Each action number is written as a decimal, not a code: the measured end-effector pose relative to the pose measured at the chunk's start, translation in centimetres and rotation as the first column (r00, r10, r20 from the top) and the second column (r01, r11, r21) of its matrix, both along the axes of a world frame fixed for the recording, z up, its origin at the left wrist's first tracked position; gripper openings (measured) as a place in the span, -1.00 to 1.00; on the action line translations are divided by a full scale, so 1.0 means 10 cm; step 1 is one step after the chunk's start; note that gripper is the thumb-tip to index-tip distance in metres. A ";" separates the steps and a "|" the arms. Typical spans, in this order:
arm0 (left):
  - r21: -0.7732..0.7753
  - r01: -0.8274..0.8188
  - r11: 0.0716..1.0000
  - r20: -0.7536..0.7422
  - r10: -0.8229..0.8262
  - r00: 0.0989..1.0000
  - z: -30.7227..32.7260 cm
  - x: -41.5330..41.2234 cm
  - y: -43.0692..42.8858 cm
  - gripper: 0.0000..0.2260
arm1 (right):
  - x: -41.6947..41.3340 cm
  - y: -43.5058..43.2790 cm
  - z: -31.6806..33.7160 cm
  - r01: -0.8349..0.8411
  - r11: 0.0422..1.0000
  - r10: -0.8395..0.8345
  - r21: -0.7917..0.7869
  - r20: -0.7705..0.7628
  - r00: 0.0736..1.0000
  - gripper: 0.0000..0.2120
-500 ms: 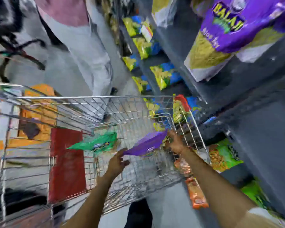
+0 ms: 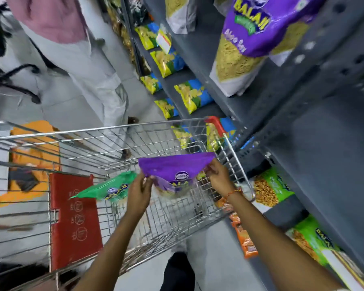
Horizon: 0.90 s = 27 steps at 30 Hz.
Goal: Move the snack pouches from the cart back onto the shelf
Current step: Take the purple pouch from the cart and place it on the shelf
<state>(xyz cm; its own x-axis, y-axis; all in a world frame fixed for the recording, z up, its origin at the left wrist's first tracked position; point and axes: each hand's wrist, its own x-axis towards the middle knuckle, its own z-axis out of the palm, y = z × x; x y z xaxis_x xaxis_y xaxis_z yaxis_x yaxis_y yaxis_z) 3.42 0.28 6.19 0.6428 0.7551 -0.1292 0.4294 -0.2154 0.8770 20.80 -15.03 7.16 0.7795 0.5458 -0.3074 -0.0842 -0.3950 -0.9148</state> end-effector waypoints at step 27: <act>0.271 0.647 0.712 0.600 -0.651 0.466 3.16 -0.51 -3.99 -0.70 | -2.58 -4.69 3.20 0.610 0.604 -0.795 0.513 0.440 0.417 -0.80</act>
<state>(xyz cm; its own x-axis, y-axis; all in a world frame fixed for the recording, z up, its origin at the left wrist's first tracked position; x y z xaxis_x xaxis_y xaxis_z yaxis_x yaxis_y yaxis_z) -1.64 -39.63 37.80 0.8661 0.0857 0.4925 -0.4688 -0.2029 0.8597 -4.97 -61.96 39.16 0.8652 -0.3074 0.3961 0.3398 -0.2213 -0.9141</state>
